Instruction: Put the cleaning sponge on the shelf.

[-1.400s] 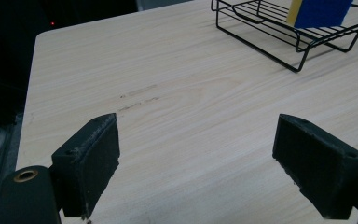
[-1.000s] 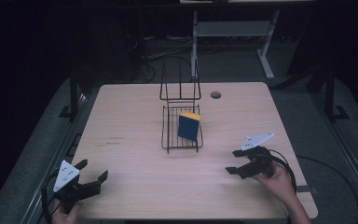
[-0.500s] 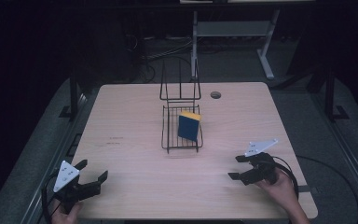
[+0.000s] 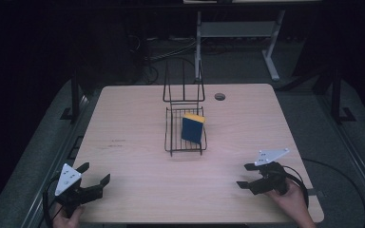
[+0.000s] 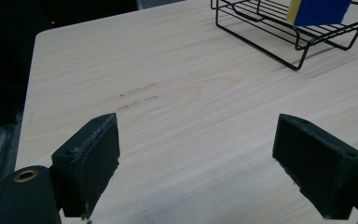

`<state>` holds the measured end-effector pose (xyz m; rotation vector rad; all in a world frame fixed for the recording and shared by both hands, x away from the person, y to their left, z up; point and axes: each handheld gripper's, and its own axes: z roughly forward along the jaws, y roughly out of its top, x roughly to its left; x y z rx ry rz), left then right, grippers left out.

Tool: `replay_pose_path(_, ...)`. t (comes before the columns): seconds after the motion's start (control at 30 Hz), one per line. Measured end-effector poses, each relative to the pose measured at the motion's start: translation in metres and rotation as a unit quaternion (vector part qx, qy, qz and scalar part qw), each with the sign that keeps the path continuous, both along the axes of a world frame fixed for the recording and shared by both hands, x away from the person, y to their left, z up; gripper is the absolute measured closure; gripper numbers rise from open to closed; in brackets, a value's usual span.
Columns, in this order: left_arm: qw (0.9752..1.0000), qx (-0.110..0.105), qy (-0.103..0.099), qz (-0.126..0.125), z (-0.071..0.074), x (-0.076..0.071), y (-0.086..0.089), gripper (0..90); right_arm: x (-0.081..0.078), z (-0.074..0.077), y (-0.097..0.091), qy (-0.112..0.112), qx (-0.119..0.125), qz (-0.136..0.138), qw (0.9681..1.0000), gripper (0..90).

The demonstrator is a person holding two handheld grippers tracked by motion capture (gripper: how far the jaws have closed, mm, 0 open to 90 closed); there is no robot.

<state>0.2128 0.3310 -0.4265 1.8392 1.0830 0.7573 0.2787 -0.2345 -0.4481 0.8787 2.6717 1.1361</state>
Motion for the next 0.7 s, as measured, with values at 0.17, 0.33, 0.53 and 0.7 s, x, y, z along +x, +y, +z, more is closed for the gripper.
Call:
replay_pose_path(0.17,1.0,-0.001,0.0,0.0,0.0,0.0,0.0,14.1,-0.004,-0.001,-0.002,-0.001,0.0,-0.002,1.0,25.5)
replay_pose_path(0.33,1.0,0.0,0.001,0.0,0.0,0.0,0.0,14.1,-0.009,-0.003,-0.003,-0.003,0.004,-0.005,1.0,25.5)
replay_pose_path(0.53,1.0,-0.001,0.002,-0.001,-0.001,0.0,-0.001,14.1,-0.011,-0.008,-0.002,-0.002,-0.001,-0.004,1.0,25.1)
replay_pose_path(0.7,1.0,-0.002,0.003,-0.003,-0.001,0.001,0.0,14.1,-0.015,-0.009,0.001,-0.006,-0.005,-0.005,1.0,24.9)
